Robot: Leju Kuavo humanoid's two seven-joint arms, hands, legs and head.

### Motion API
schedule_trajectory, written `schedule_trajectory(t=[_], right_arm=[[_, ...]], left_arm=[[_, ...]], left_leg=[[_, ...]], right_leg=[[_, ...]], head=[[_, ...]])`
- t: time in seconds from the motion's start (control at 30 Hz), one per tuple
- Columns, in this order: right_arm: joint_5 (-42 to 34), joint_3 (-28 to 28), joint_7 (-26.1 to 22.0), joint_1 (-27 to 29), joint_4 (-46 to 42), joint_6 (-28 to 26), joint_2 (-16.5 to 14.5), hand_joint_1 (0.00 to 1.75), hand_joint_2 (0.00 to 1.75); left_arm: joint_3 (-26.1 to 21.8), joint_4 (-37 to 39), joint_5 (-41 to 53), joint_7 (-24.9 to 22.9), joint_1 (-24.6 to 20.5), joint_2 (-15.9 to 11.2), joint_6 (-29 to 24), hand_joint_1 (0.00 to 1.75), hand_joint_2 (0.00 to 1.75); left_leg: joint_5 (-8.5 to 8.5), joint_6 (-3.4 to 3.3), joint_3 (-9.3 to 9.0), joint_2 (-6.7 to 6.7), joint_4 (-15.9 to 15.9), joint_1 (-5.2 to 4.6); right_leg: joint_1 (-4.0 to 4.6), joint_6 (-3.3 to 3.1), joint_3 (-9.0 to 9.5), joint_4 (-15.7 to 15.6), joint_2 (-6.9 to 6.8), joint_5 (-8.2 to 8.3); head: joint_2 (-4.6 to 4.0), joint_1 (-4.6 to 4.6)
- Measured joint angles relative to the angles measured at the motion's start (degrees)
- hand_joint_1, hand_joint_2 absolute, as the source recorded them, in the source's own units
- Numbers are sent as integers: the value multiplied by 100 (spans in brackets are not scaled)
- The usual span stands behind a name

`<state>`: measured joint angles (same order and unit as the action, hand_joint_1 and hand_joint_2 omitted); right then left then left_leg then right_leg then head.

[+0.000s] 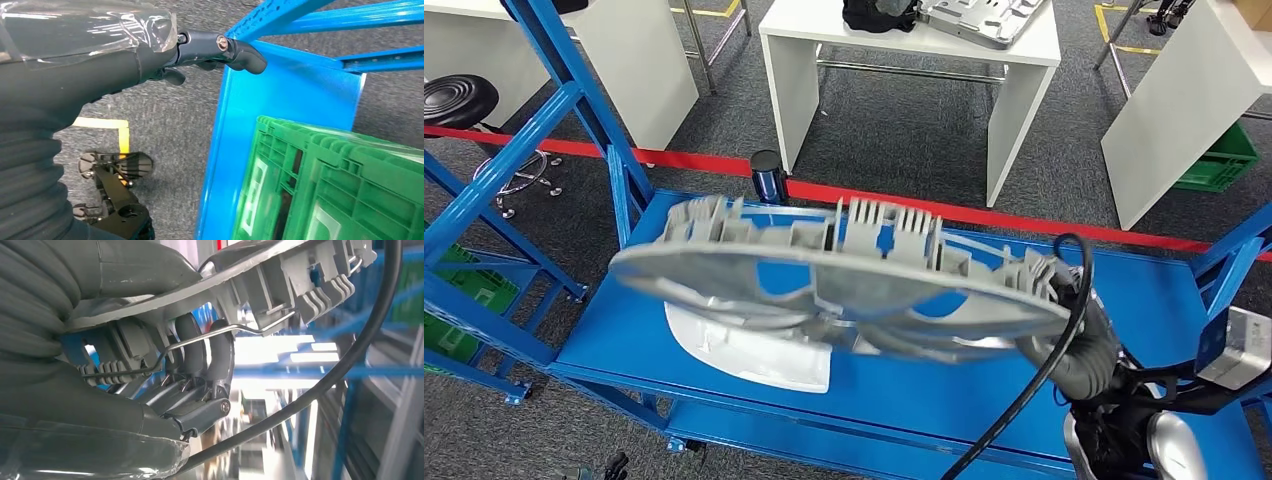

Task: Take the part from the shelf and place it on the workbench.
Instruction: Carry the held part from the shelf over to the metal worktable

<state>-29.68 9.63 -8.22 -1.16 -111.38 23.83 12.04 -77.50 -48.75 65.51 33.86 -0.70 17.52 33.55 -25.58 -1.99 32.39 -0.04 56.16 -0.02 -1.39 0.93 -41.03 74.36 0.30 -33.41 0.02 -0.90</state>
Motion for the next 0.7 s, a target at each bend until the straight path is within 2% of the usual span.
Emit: schedule_trajectory(t=[0.03, 0.07, 0.1, 0.13, 0.17, 0.27, 0.3, 0.33, 0.37, 0.43, 0.47, 0.5, 0.53, 0.6, 0.63, 0.67, 0.7], right_arm=[[-59, 81, 13, 10, -6, 43, 63, 175, 175], [-72, 142, 20, 13, -16, 65, 116, 175, 175], [-69, 193, 25, 11, -29, 80, 159, 175, 175], [-61, 240, 22, 14, -49, 93, 196, 175, 175], [-48, 282, 16, 18, -70, 109, 227, 175, 175], [-3, 388, 2, 32, -131, 153, 296, 175, 175], [5, 421, 1, 33, -153, 160, 313, 175, 175], [10, 455, 0, 33, -182, 163, 321, 175, 175], [11, 487, -3, 31, -208, 163, 327, 175, 175], [6, 540, -11, 27, -237, 168, 336, 175, 175], [1, 563, -16, 25, -240, 174, 343, 175, 175], [-6, 585, -24, 25, -241, 182, 351, 175, 175], [-13, 603, -32, 24, -243, 193, 361, 175, 175], [-31, 628, -54, 19, -248, 216, 377, 175, 175], [-42, 637, -65, 14, -251, 229, 384, 175, 175], [-53, 647, -73, 13, -255, 238, 391, 175, 175], [-63, 659, -81, 17, -259, 244, 397, 175, 175]], left_arm=[[11, 25, 6, 43, 0, -9, 0, 0, 175], [21, 46, 9, 65, 1, -16, 0, 0, 175], [29, 63, 11, 77, 0, -21, 0, 0, 175], [35, 77, 12, 88, 1, -25, 0, 0, 175], [37, 90, 14, 99, 3, -32, -1, 0, 175], [37, 120, 17, 123, 14, -58, -5, 0, 175], [37, 128, 17, 127, 16, -63, -7, 0, 175], [37, 136, 18, 131, 17, -69, -8, 0, 175], [37, 143, 18, 133, 18, -72, -9, 0, 175], [36, 152, 23, 133, 25, -75, -9, 0, 175], [36, 155, 28, 133, 32, -75, -9, 0, 175], [35, 158, 33, 133, 40, -74, -8, 0, 175], [35, 160, 39, 133, 45, -74, -8, 0, 175], [36, 161, 42, 133, 48, -80, -7, 0, 175], [37, 161, 44, 132, 48, -84, -5, 0, 175], [39, 161, 46, 131, 49, -87, -3, 0, 175], [40, 160, 49, 130, 51, -91, 4, 0, 175]], left_leg=[[-4, 7, -4, -7, 8, 2], [-14, 21, -5, -14, 26, 5], [-34, 47, 6, -20, 61, -7], [-55, 73, 21, -24, 98, -18], [-73, 99, 37, -27, 129, -30], [-98, 153, 69, -23, 166, -21], [-142, 179, 95, -21, 216, -10], [-254, 212, 168, -20, 381, 4], [-424, 249, 300, -18, 672, 20], [-797, 300, 663, -14, 1480, 49], [-880, 309, 797, -13, 1764, 57], [-853, 306, 833, -13, 1840, 61], [-713, 291, 742, -13, 1656, 61], [-342, 226, 325, -16, 835, 48], [-222, 191, 142, -15, 470, 31], [-173, 165, 33, -13, 249, 10], [-181, 148, -2, -10, 167, -11]], right_leg=[[-4, 53, 99, -204, -3, 112], [-9, 101, 304, -622, -12, 282], [-7, 116, 512, -1045, -22, 430], [-5, 98, 670, -1366, -29, 542], [4, 60, 762, -1552, -32, 601], [17, -57, 779, -1599, -22, 636], [6, -85, 784, -1605, -22, 642], [-10, -116, 789, -1610, -22, 648], [-15, -141, 793, -1613, -23, 650], [-2, -173, 790, -1613, -24, 650], [7, -176, 790, -1612, -23, 651], [13, -177, 793, -1612, -21, 651], [21, -177, 800, -1612, -17, 650], [33, -175, 816, -1613, -6, 650], [46, -168, 815, -1614, -3, 653], [51, -156, 808, -1616, -2, 657], [52, -136, 800, -1621, -3, 662]], head=[[0, 1], [0, 2], [0, 4], [0, 1], [0, -1], [0, 1], [0, -5], [0, -15], [0, -26], [0, -39], [0, -39], [0, -39], [0, -39], [0, -37], [0, -34], [0, -36], [0, -34]])
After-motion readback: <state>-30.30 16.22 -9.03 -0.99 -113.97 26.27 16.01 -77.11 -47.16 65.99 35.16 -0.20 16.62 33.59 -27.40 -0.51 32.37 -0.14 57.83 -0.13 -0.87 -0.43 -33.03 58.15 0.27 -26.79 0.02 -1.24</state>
